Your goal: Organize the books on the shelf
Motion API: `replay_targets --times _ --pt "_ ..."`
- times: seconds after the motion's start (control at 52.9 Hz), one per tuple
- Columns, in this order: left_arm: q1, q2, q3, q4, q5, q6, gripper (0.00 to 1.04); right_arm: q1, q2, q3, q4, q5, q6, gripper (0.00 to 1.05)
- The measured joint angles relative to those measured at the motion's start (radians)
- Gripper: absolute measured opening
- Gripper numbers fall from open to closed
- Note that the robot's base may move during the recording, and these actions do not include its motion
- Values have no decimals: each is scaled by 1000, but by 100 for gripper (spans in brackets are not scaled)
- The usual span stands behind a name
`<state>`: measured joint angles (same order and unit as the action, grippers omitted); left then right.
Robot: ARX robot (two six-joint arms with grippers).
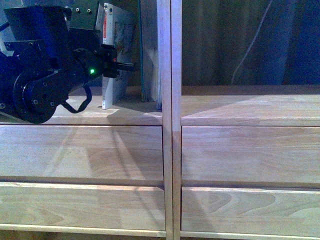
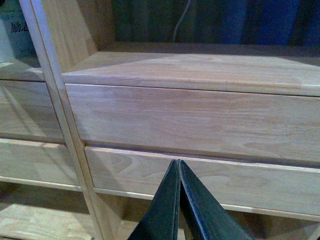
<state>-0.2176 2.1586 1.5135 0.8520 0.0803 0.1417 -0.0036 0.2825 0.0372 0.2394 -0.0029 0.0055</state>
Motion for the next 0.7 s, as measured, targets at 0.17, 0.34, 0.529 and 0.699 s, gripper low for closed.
replay_targets --times 0.17,0.34,0.529,0.699 --pt "-17 39 80 -54 -31 0 7 0 -47 -24 -4 0 0 3" --pt "-32 55 123 -106 -48 -6 18 0 -84 -24 -40 0 0 3" --pt "-39 68 117 -130 -53 -37 59 0 -252 -24 -230 2 0 3" --pt "-34 1 17 -164 -26 -85 92 0 -276 -24 -238 2 -1 3"
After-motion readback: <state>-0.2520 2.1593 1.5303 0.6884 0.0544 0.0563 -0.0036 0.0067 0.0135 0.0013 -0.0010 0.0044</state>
